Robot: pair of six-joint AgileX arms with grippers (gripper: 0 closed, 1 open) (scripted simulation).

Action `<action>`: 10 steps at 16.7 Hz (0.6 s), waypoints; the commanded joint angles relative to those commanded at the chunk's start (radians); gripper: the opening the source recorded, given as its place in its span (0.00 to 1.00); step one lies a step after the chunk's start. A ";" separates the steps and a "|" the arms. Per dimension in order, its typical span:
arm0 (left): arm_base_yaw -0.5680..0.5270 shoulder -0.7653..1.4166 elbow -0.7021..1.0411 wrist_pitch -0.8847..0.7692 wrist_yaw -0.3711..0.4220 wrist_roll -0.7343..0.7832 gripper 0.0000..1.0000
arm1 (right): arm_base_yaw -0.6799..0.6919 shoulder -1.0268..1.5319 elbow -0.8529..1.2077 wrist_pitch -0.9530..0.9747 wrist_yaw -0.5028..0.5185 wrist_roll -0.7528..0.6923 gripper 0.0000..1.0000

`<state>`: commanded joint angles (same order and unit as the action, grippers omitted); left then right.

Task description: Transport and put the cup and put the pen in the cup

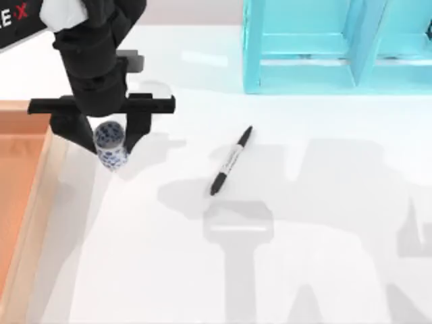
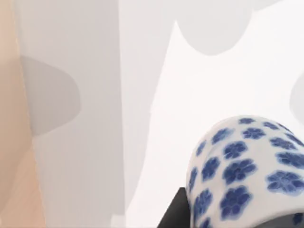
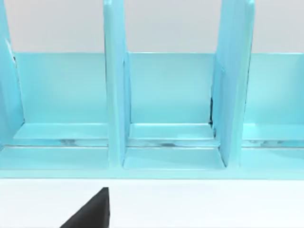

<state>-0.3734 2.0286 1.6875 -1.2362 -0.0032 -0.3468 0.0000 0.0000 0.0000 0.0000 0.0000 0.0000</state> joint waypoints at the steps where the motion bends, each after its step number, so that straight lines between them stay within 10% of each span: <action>1: -0.006 0.007 0.000 0.007 0.000 -0.006 0.00 | 0.000 0.000 0.000 0.000 0.000 0.000 1.00; 10: -0.003 0.026 -0.096 0.133 0.000 -0.002 0.00 | 0.000 0.000 0.000 0.000 0.000 0.000 1.00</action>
<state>-0.3765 2.0551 1.5913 -1.1031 -0.0029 -0.3492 0.0000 0.0000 0.0000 0.0000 0.0000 0.0000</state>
